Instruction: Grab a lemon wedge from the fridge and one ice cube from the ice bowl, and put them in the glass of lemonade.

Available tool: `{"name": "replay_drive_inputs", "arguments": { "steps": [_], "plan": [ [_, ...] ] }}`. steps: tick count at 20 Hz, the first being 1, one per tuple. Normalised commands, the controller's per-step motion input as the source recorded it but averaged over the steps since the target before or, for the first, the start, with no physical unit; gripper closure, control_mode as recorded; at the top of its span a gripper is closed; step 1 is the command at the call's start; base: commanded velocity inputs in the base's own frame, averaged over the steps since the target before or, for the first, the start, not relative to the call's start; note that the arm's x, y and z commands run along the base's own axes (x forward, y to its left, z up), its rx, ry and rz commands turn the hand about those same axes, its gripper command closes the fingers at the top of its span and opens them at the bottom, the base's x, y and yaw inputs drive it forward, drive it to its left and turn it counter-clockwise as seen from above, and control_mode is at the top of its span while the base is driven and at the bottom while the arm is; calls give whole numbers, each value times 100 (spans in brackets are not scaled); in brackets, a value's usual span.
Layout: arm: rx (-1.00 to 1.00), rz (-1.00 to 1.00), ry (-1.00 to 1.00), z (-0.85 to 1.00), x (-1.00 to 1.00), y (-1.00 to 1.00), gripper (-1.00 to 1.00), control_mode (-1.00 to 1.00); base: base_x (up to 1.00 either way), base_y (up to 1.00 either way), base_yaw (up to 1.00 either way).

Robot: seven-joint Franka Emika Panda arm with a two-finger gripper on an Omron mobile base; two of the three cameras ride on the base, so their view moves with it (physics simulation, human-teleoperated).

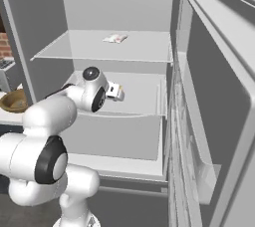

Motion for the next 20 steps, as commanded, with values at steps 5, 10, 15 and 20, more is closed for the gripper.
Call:
{"name": "replay_drive_inputs", "arguments": {
  "steps": [5, 10, 15, 20],
  "plan": [
    [0, 0, 0, 0, 26, -6, -100, -100, 0, 0, 0],
    [0, 0, 0, -3, 16, -14, -100, -100, 0, 0, 0],
    [0, 0, 0, -20, 31, -8, -100, -100, 0, 0, 0],
    [0, -1, 0, -23, 49, 0, -100, -100, 0, 0, 0]
  ]
}}
